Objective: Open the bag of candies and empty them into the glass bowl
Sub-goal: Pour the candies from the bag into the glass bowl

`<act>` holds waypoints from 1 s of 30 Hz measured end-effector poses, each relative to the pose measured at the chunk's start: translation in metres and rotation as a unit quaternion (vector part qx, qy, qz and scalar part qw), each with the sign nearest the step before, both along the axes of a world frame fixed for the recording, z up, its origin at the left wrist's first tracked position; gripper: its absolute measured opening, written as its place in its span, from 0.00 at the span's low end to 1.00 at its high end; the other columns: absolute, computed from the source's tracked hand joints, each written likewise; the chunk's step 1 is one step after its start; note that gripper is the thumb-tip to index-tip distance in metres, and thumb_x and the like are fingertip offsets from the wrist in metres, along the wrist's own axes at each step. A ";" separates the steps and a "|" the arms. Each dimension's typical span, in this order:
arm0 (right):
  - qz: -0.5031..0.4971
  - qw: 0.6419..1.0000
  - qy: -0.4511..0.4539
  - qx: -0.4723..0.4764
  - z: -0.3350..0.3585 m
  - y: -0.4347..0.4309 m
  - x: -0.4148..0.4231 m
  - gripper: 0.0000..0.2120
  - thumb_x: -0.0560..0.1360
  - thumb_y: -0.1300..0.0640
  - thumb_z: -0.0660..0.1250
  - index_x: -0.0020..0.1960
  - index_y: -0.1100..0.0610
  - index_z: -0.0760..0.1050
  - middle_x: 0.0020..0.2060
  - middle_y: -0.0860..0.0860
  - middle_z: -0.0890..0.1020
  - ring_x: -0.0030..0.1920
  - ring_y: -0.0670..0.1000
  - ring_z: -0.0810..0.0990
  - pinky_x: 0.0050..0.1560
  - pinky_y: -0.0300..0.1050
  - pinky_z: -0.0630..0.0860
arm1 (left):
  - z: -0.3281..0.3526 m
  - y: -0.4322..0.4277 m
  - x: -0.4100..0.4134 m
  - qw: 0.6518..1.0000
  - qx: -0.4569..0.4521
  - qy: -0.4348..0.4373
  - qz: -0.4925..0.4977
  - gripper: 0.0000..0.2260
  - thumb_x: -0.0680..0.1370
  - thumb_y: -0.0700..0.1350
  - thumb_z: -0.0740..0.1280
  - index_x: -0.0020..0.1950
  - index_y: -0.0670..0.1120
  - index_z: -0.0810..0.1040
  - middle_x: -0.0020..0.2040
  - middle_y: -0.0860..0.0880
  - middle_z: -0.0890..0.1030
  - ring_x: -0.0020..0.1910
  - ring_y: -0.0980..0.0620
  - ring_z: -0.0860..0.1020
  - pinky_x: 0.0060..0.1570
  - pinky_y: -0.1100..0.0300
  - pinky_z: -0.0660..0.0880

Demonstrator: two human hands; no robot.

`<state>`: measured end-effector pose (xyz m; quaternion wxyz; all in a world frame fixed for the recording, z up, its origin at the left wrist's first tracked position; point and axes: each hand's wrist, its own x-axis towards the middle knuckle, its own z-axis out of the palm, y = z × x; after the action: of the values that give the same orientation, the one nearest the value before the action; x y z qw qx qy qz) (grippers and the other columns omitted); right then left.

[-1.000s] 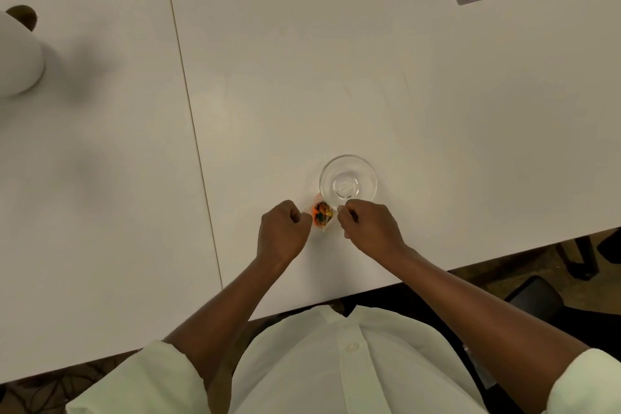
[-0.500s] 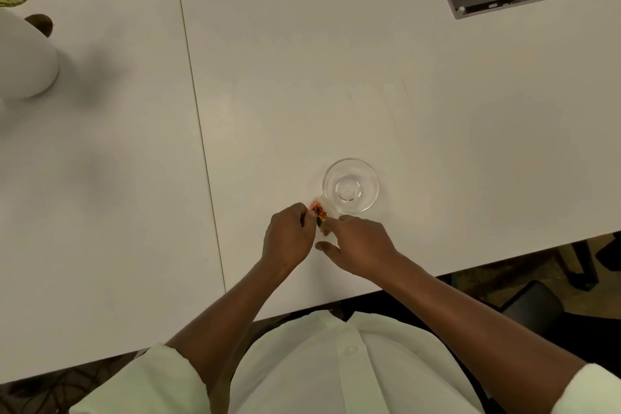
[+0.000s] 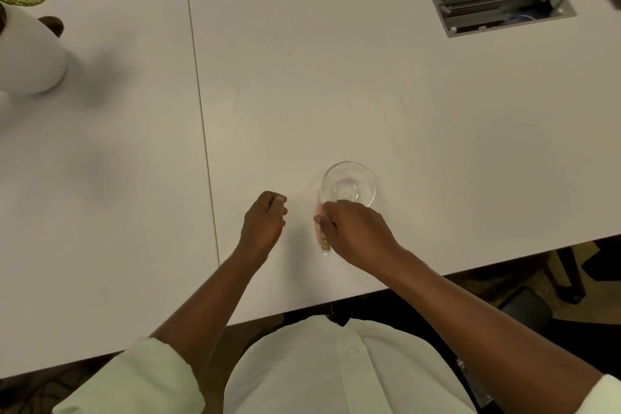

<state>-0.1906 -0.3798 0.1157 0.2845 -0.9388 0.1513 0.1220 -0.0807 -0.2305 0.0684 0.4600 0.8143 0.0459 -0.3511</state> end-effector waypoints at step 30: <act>-0.356 0.844 0.030 0.399 -0.019 -0.041 0.007 0.12 0.81 0.54 0.61 0.43 0.57 0.80 0.30 0.49 0.80 0.28 0.46 0.76 0.26 0.37 0.67 | -0.008 -0.007 0.015 0.965 -0.120 0.200 0.120 0.07 0.79 0.32 0.62 0.49 0.34 0.80 0.33 0.43 0.77 0.26 0.51 0.75 0.25 0.61 0.74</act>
<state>-0.1839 -0.4210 0.0963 0.6539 -0.6214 0.4220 0.0902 -0.0660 -0.2372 0.0606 0.5748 0.6545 0.1921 -0.4521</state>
